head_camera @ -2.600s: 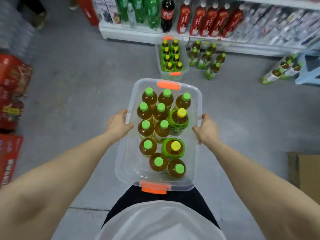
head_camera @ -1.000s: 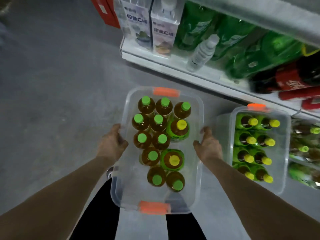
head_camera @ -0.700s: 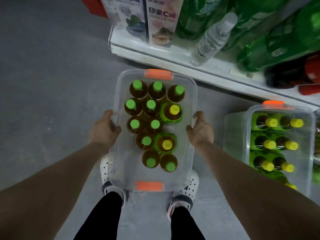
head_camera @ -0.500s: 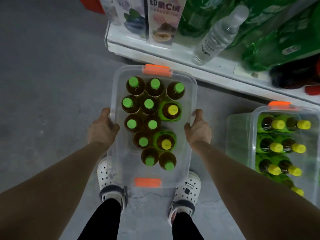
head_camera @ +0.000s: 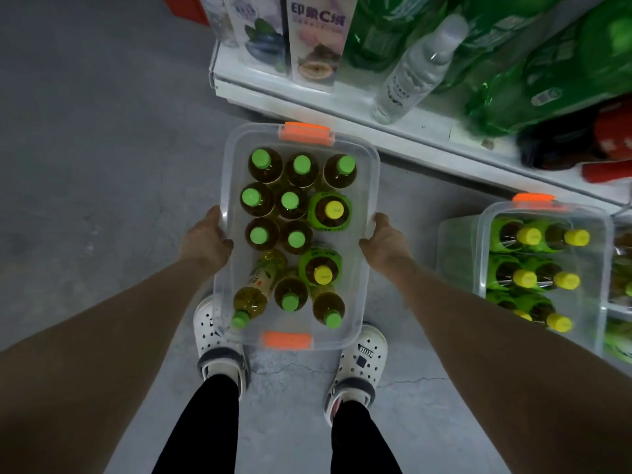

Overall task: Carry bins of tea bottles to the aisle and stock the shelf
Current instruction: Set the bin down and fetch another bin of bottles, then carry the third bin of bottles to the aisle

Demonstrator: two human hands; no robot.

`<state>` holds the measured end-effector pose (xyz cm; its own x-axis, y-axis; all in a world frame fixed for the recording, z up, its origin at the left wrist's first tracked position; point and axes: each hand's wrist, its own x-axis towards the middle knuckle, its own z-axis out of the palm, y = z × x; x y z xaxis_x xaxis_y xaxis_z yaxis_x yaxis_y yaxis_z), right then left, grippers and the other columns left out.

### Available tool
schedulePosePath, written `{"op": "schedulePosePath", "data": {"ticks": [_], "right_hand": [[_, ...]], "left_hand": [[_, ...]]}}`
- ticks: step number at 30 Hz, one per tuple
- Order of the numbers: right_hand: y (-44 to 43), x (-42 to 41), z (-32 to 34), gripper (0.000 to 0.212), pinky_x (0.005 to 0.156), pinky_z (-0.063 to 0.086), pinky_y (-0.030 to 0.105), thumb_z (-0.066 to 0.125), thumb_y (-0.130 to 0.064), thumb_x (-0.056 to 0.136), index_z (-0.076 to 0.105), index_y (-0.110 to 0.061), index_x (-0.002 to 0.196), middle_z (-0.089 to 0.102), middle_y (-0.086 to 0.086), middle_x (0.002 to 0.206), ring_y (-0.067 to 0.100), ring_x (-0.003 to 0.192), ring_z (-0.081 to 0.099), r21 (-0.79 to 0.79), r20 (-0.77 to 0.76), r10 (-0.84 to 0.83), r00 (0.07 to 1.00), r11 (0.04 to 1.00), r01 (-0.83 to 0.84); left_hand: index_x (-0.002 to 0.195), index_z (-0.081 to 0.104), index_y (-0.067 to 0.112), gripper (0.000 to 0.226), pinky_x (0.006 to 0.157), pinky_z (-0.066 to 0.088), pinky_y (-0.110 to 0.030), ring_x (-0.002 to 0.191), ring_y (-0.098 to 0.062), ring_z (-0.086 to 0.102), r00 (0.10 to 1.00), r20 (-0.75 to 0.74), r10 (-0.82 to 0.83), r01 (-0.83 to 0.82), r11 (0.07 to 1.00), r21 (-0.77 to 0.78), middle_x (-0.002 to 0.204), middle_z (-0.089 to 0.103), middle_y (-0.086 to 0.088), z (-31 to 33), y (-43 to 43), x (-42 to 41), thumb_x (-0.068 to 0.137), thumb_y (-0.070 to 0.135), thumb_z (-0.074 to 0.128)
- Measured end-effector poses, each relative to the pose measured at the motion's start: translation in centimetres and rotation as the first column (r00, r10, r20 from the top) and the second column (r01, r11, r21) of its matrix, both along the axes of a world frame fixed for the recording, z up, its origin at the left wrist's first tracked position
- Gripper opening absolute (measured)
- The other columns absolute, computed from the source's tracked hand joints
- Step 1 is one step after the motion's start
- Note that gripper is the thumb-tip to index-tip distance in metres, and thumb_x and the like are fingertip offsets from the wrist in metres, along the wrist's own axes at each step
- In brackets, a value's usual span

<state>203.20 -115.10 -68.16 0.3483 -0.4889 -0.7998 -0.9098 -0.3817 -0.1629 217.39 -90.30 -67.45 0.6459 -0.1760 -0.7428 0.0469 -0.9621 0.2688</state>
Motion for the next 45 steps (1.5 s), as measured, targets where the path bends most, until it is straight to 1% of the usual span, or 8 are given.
{"op": "schedulePosePath", "data": {"ticks": [5,11,16,22,29,32,38,45], "right_hand": [[-1.9,-2.1,6.6,0.049,0.093,0.050,0.038,0.051,-0.022,0.099,0.037,-0.020,0.145,0.060,0.016,0.127,0.034,0.116,0.058,-0.012,-0.002,0.275,0.961,0.961,-0.275],[-4.9,-5.9,20.4,0.049,0.096,0.048,0.040,0.048,-0.025,0.101,0.034,-0.020,0.147,0.049,0.013,0.140,0.036,0.122,0.055,-0.109,0.020,0.491,0.871,0.867,-0.486],[-7.4,-8.8,35.2,0.049,0.093,0.048,0.041,0.050,-0.025,0.100,0.038,-0.016,0.147,0.049,0.015,0.140,0.036,0.120,0.056,-0.226,0.041,0.571,0.820,0.805,-0.549],[-7.5,-13.5,52.1,0.052,0.090,0.047,0.043,0.054,-0.027,0.097,0.041,-0.012,0.145,0.052,0.017,0.136,0.039,0.117,0.057,-0.458,0.179,0.565,0.806,0.772,-0.440],[-1.9,-21.6,66.4,0.050,0.073,0.054,0.047,0.063,-0.023,0.092,0.052,-0.005,0.137,0.060,0.022,0.117,0.043,0.098,0.063,-0.736,0.189,0.544,0.818,0.630,-0.249],[2.0,-25.1,70.4,0.051,0.076,0.054,0.048,0.060,-0.025,0.093,0.049,-0.006,0.139,0.060,0.020,0.114,0.041,0.098,0.062,-0.787,0.166,0.480,0.862,0.591,-0.178],[12.4,-32.2,75.6,0.057,0.077,0.052,0.047,0.055,-0.032,0.097,0.039,-0.010,0.147,0.057,0.014,0.117,0.037,0.101,0.061,-0.834,0.143,0.221,0.965,0.552,-0.003],[24.3,-41.0,78.3,0.054,0.083,0.047,0.044,0.054,-0.035,0.098,0.040,-0.016,0.146,0.055,0.011,0.125,0.035,0.110,0.057,-0.859,0.132,-0.152,0.980,0.475,0.189]], "left_hand": [[0.146,0.040,0.010,0.054,0.105,0.040,-0.036,0.128,-0.034,0.051,0.976,-0.135,-0.173,0.188,0.976,0.108,0.139,0.055,-0.016,5.1,-1.7,0.2,0.097,0.024,0.059],[0.134,0.053,0.016,0.038,0.097,0.049,-0.041,0.114,-0.033,0.060,0.874,-0.027,-0.485,0.486,0.871,0.071,0.123,0.064,-0.012,17.9,-5.7,-1.7,0.097,0.023,0.055],[0.138,0.052,0.019,0.040,0.095,0.049,-0.037,0.118,-0.032,0.058,0.714,0.112,-0.691,0.690,0.722,0.059,0.134,0.059,-0.010,31.8,-9.4,-3.8,0.099,0.026,0.050],[0.141,0.050,0.021,0.046,0.092,0.050,-0.040,0.116,-0.033,0.057,0.431,0.405,-0.806,0.882,0.472,0.000,0.129,0.061,-0.012,48.6,-14.0,-7.0,0.096,0.029,0.055],[0.142,0.048,0.024,0.048,0.091,0.050,-0.042,0.119,-0.031,0.056,0.011,0.682,-0.731,0.999,0.036,0.022,0.134,0.059,-0.007,63.5,-16.3,-12.1,0.096,0.037,0.057],[0.139,0.049,0.024,0.045,0.088,0.052,-0.042,0.116,-0.030,0.057,-0.137,0.762,-0.633,0.988,-0.140,0.061,0.130,0.061,-0.006,67.4,-15.6,-14.4,0.097,0.038,0.055],[0.139,0.051,0.022,0.048,0.085,0.054,-0.041,0.112,-0.027,0.060,-0.327,0.842,-0.429,0.878,-0.466,0.104,0.123,0.064,-0.003,72.7,-13.2,-20.7,0.096,0.043,0.056],[0.130,0.059,0.014,0.044,0.078,0.052,-0.041,0.102,-0.034,0.064,-0.406,0.879,-0.249,0.679,-0.726,0.108,0.113,0.068,-0.009,75.5,-10.3,-31.3,0.092,0.035,0.065]]}}
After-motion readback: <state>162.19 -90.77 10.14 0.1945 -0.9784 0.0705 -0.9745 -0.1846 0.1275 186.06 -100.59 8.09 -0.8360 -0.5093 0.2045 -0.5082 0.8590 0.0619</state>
